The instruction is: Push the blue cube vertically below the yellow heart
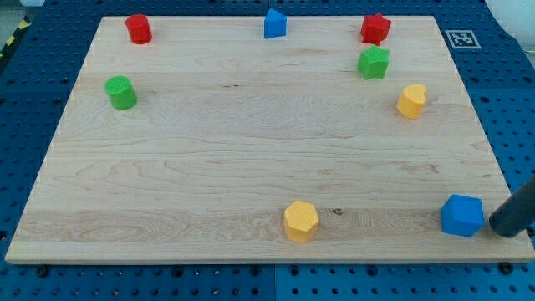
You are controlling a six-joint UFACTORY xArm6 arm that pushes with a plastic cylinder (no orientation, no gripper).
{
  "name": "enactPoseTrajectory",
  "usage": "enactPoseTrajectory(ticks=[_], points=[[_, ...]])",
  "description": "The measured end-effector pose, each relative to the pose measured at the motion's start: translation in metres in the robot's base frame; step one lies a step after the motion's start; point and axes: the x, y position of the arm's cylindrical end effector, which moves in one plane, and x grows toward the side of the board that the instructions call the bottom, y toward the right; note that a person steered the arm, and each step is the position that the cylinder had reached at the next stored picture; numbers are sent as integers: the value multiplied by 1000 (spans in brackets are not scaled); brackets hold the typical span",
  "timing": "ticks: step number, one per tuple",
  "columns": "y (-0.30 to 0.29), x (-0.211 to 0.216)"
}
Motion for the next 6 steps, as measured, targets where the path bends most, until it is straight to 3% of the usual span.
enactPoseTrajectory(ticks=[5, 6], points=[[-39, -2], [-43, 25]])
